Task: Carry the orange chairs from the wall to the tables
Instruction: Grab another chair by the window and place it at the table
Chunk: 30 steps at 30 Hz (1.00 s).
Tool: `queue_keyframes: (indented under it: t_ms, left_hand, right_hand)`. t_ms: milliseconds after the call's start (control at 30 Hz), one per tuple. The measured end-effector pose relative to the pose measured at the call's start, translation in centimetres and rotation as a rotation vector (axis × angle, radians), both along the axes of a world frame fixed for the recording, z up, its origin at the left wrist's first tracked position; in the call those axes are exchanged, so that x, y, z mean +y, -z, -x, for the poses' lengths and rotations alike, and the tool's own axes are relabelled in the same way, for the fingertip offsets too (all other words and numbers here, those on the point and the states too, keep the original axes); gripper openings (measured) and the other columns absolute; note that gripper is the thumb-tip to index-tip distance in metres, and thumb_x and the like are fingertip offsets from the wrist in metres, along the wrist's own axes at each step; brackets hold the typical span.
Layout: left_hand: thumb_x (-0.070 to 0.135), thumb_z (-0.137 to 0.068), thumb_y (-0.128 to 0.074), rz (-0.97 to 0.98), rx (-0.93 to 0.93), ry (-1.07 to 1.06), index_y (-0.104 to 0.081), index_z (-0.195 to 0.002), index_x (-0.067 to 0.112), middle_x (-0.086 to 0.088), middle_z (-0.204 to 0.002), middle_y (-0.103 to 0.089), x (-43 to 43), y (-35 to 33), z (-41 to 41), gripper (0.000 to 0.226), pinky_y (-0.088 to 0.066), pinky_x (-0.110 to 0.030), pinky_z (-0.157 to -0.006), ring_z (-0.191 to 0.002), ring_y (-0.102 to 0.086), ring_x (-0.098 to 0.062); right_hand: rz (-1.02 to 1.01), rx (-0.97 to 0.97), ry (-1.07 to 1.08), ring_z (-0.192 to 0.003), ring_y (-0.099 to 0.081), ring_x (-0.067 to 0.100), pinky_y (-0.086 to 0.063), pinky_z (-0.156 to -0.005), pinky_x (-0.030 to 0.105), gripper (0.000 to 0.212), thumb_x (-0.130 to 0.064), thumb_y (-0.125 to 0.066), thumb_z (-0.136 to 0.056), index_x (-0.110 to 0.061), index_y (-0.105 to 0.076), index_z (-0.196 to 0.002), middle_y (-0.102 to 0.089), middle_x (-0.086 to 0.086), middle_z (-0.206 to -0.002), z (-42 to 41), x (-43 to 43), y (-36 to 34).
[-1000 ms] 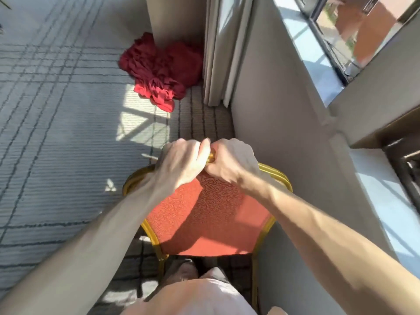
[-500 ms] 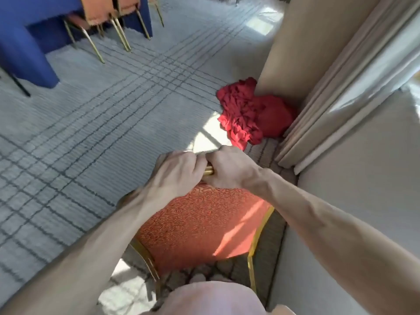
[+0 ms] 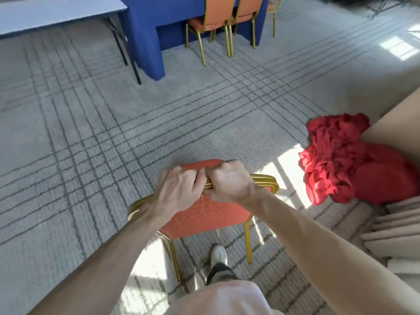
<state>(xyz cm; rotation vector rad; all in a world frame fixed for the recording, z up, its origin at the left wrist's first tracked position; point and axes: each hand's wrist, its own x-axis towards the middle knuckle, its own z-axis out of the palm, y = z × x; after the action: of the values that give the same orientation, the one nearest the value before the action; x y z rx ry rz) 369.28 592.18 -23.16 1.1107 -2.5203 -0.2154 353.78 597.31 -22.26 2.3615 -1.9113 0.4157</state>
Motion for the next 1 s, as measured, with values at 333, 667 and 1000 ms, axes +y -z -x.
queue_keyframes:
  t_ms: [333,667,1000]
  left_hand:
    - [0.053,-0.095,-0.015,0.017,-0.087,-0.222,-0.074,-0.079,0.012,-0.009,-0.064,-0.068,-17.2,-2.0,8.7,0.073,-0.038,-0.033,-0.061,-0.062,-0.065,-0.03]
    - [0.045,-0.102,-0.031,-0.017,-0.071,-0.32,-0.068,-0.069,0.011,-0.013,-0.069,-0.067,-31.2,-1.9,13.1,0.06,-0.043,-0.04,-0.074,-0.073,-0.063,-0.032]
    - [0.046,-0.102,-0.034,-0.274,-0.086,-0.262,-0.058,-0.065,0.015,0.002,-0.061,-0.052,-50.2,-0.8,17.1,0.054,-0.034,-0.032,-0.065,-0.068,-0.056,-0.018]
  right_hand:
    - [-0.175,-0.05,0.155,-0.075,-0.067,0.024,-0.049,-0.063,0.03,0.025,-0.045,-0.056,-0.079,-0.027,-0.068,-0.092,-0.071,-0.004,-0.079,7.6,-19.0,-1.8]
    - [-0.181,-0.111,0.089,-0.079,-0.067,0.026,-0.054,-0.07,0.035,0.024,-0.045,-0.053,-0.083,-0.026,-0.067,-0.086,-0.072,-0.003,-0.081,12.0,-33.1,-1.8]
    - [-0.405,-0.068,-0.009,-0.088,-0.062,0.024,-0.043,-0.07,0.03,0.029,-0.044,-0.058,-0.088,-0.02,-0.067,-0.102,-0.07,0.001,-0.089,16.3,-51.3,-1.7]
